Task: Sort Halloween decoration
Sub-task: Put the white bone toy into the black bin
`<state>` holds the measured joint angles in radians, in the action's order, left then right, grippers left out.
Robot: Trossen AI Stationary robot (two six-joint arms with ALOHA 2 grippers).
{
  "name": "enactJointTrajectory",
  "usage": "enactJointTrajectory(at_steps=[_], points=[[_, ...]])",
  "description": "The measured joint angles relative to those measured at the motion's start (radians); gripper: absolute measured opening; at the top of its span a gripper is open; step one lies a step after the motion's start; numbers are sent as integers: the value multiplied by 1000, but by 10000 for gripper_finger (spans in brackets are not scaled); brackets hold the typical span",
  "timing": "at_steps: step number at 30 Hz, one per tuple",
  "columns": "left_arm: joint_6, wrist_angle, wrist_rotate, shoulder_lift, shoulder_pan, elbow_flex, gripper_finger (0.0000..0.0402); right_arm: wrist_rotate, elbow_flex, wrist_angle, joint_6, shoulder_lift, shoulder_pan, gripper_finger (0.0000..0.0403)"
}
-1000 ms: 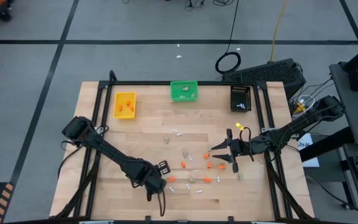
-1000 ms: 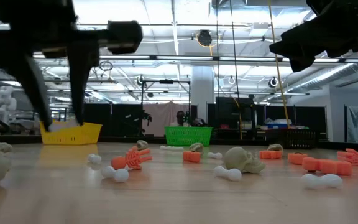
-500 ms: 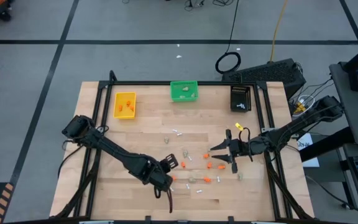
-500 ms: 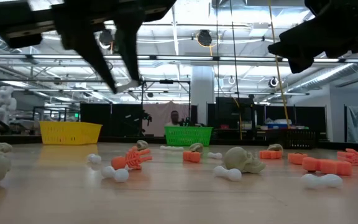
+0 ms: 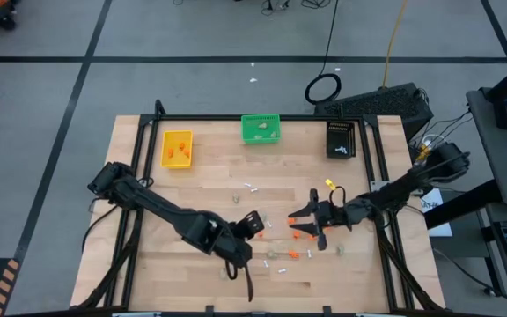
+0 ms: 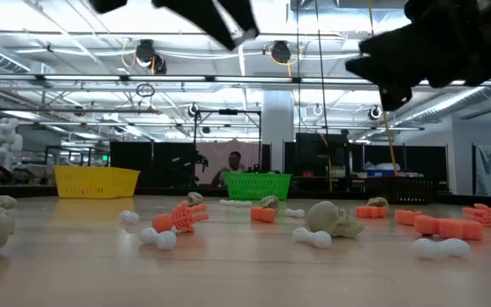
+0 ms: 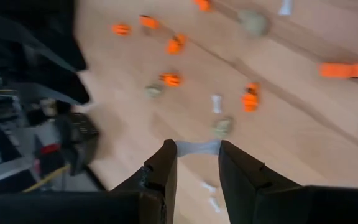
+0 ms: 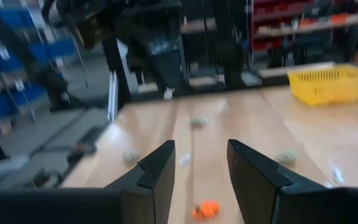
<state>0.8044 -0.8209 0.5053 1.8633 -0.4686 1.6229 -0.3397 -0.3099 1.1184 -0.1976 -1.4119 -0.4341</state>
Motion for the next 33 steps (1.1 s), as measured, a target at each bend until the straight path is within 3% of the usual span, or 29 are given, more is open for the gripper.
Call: enactJointTrajectory(at_steps=[5, 8, 16, 33], points=[[47, 4, 40, 0, 0, 68, 96, 7, -9, 239, 8, -132, 3, 135], [82, 21, 65, 0, -1, 103, 96, 79, -57, 319, 16, -210, 13, 135], [152, 82, 77, 0, -10, 151, 96, 215, -251, 384, 23, -355, 49, 135], [171, 120, 106, 0, -38, 153, 96, 237, -290, 449, 79, -373, 49, 135]])
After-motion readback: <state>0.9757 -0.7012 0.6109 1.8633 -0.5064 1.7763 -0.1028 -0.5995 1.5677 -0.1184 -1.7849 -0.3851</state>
